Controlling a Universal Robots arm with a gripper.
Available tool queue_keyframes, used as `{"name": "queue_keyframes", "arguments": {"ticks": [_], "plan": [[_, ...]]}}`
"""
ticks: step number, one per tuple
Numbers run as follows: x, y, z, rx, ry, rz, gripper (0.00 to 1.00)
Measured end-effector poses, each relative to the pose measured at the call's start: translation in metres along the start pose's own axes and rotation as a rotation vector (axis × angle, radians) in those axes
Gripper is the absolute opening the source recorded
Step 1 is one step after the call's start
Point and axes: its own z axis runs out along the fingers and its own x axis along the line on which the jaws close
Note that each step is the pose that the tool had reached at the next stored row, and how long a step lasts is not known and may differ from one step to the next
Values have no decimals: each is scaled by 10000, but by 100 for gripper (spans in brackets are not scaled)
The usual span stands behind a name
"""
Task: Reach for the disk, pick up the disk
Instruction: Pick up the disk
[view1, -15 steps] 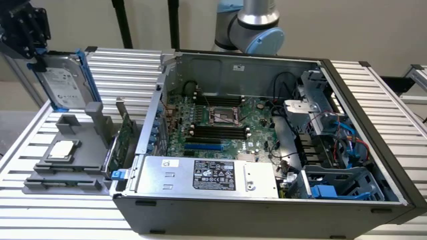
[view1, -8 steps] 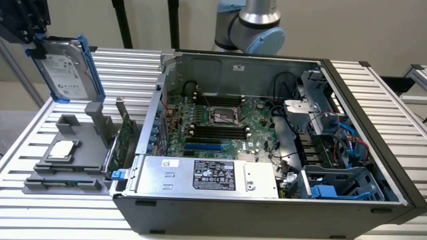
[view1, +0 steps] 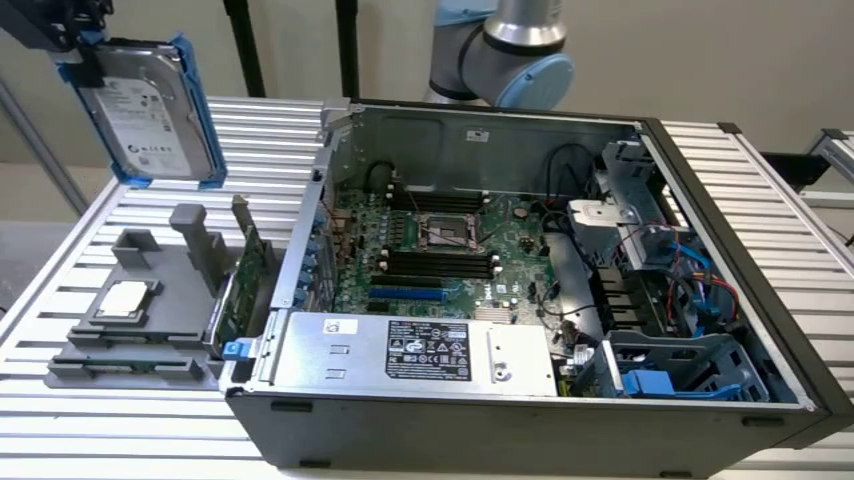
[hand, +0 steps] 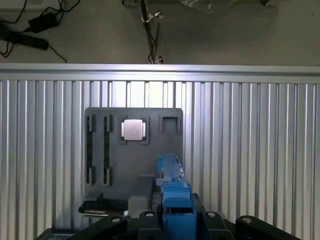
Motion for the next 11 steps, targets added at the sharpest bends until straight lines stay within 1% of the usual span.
{"name": "queue_keyframes", "arguments": {"ticks": [3, 6, 8, 11], "plan": [[37, -135, -127, -8, -5, 1, 32], [72, -271, -230, -16, -8, 0, 32], [95, -363, -276, -15, -14, 0, 32], [131, -502, -308, -17, -34, 1, 32]]}}
